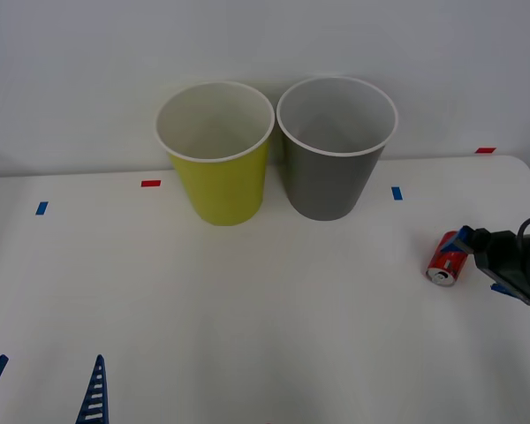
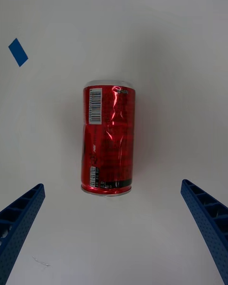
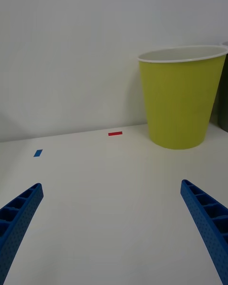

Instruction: Put cans in the gray bin and PET bottles in the light green bin.

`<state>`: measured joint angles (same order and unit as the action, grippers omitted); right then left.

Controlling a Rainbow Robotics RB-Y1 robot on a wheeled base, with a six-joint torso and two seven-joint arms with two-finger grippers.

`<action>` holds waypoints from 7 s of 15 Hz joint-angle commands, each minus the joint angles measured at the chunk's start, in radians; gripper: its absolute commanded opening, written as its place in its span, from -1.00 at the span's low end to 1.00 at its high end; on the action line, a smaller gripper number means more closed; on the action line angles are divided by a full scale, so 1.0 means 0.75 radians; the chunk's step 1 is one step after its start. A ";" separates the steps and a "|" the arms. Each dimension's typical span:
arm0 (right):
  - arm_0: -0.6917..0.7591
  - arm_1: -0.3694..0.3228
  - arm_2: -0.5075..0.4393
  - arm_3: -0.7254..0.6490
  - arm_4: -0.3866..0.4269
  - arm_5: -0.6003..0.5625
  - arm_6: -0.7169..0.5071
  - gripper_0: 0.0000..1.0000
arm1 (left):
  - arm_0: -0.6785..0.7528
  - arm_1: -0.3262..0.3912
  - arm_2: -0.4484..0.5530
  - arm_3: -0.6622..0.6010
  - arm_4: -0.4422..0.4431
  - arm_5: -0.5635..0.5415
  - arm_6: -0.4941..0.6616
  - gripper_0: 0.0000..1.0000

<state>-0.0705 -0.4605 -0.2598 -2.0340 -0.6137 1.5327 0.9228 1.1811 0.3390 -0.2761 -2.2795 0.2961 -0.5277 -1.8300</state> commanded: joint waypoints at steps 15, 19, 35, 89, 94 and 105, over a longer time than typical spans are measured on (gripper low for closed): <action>-0.428 -0.237 0.242 0.470 -0.096 0.192 -0.038 1.00 | 0.000 0.000 0.000 0.000 0.000 0.000 0.000 1.00; -0.475 -0.284 0.265 0.550 -0.133 0.192 -0.034 1.00 | 0.000 0.000 0.000 0.000 0.000 0.000 0.000 1.00; -0.644 -0.345 0.500 0.904 -0.231 0.022 -0.056 1.00 | 0.000 0.000 0.000 0.000 0.000 0.000 0.000 1.00; -0.491 -0.141 0.154 0.573 0.035 0.147 0.516 -1.00 | 0.000 0.000 0.000 0.000 0.000 0.000 0.000 1.00; -0.340 -0.047 0.003 0.231 0.072 0.153 0.584 -1.00 | 0.000 0.000 0.000 0.000 0.000 0.000 0.000 1.00; -0.282 0.092 -0.273 -0.387 0.115 0.116 0.872 -1.00 | 0.000 0.000 0.000 0.000 0.000 0.000 0.000 1.00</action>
<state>-0.2815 -0.4063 -0.4628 -2.2779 -0.5326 1.6357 1.5873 1.1812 0.3390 -0.2761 -2.2795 0.2961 -0.5277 -1.8300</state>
